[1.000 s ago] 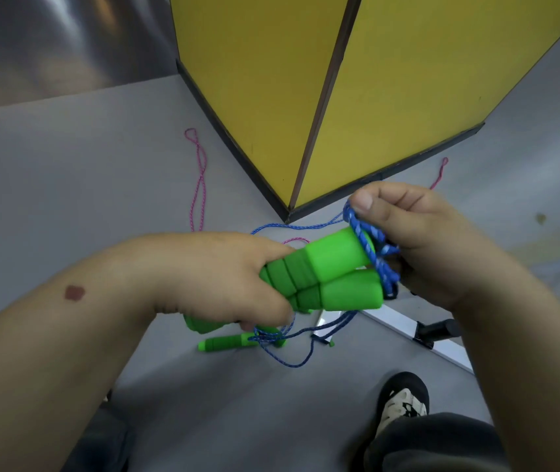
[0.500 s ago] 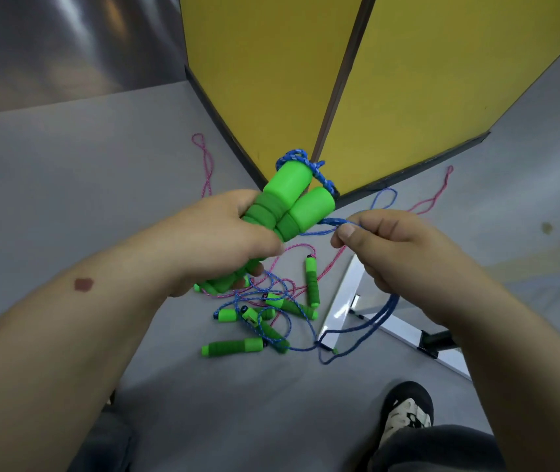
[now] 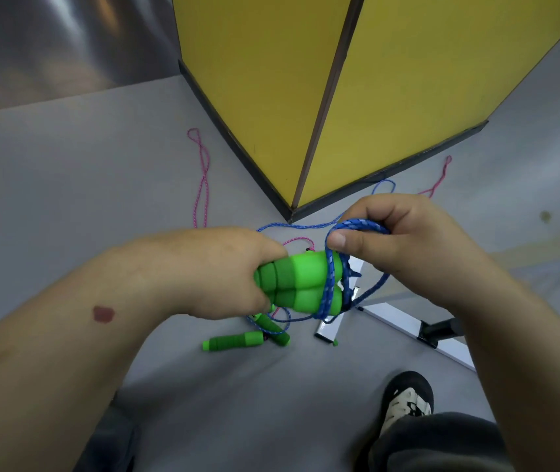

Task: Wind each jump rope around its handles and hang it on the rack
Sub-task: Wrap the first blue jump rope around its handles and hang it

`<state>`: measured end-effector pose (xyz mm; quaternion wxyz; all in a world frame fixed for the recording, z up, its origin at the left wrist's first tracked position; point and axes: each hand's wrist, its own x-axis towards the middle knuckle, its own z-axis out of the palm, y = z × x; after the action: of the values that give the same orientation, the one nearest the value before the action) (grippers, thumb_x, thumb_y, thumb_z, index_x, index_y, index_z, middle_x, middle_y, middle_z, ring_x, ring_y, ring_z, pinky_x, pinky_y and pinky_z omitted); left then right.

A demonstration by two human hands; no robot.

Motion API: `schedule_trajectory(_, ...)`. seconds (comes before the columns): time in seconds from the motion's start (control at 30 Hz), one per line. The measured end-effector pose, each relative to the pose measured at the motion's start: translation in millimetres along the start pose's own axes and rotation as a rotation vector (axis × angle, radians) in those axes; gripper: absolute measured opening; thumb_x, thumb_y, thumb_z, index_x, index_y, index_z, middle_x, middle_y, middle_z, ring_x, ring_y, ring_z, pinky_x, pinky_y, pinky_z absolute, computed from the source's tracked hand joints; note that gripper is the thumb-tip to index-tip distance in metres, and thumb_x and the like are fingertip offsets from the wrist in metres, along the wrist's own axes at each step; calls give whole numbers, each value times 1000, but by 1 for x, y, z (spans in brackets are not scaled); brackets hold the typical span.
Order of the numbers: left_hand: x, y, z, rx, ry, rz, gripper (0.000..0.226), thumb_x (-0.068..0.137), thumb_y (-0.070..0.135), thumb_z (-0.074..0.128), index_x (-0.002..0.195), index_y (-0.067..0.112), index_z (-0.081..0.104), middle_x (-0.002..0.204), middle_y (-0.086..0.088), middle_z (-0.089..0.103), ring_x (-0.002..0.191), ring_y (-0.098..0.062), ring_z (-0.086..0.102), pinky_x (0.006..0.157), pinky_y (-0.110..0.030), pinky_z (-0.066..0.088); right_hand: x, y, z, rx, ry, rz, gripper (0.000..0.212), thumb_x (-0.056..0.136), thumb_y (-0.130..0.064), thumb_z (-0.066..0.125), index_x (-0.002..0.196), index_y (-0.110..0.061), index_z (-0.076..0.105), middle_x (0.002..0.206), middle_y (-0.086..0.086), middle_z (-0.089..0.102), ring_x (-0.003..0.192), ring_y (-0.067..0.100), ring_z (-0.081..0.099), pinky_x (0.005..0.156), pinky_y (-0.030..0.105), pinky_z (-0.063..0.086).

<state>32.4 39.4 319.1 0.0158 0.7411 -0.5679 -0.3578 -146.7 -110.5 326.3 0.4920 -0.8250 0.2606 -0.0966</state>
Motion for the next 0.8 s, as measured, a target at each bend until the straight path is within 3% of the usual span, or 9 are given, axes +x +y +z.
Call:
schedule_trajectory(0.13,-8,-4,-12,-208,-64,141,15,89,36,77,94,40,64,76,12,67,73,-9,65,70,-38,57,6,10,3,292,67,119,36,71,-38,89,75,-9,70,65,12,41,52,18,34,51,24,35)
schedule_trajectory(0.2,-12,-6,-19,-394,-46,198,19,88,29,81,91,42,67,71,14,69,61,-4,62,56,-24,49,9,15,10,478,63,185,22,72,-35,82,74,-15,72,72,17,45,62,24,39,62,34,41)
schedule_trajectory(0.23,-12,-8,-21,-472,-15,209,19,86,28,83,92,40,68,71,11,71,59,-5,61,52,-21,46,10,14,13,543,60,208,12,77,-27,76,70,-17,72,69,16,47,63,24,37,61,34,40)
schedule_trajectory(0.3,-9,-11,-22,-580,67,195,20,84,26,83,95,32,68,73,5,73,58,-10,61,48,-23,45,13,13,19,547,30,240,38,92,-8,60,57,-22,67,55,5,38,55,16,23,48,24,24)
schedule_trajectory(0.4,-5,-13,-19,-611,184,144,30,83,17,80,99,34,62,74,3,72,52,-13,58,39,-23,41,14,10,23,487,2,291,59,101,-1,45,51,-26,62,56,1,25,52,14,15,49,27,12)
schedule_trajectory(0.5,-3,-15,-18,-640,288,124,34,71,24,73,98,41,59,86,-1,77,62,-24,68,46,-33,48,13,14,22,448,17,335,49,103,-12,47,56,-24,52,59,0,30,52,14,18,49,27,14)
schedule_trajectory(0.57,-2,-16,-18,-668,365,142,30,71,27,70,97,39,62,89,1,76,75,-29,74,58,-40,55,13,16,19,418,13,358,44,103,-17,47,60,-23,56,60,1,32,49,13,21,48,26,16)
schedule_trajectory(0.67,0,-15,-17,-651,462,170,27,73,36,72,100,41,68,93,11,74,81,-14,73,78,-42,59,10,14,15,355,-29,371,38,106,-27,46,79,-19,71,61,0,32,49,12,22,48,27,16)
schedule_trajectory(0.8,3,-11,-15,-625,572,156,22,84,28,79,101,41,72,90,13,75,81,-11,73,76,-34,58,7,9,9,70,-37,292,30,103,-40,48,92,-27,73,62,-1,37,55,19,29,52,33,27)
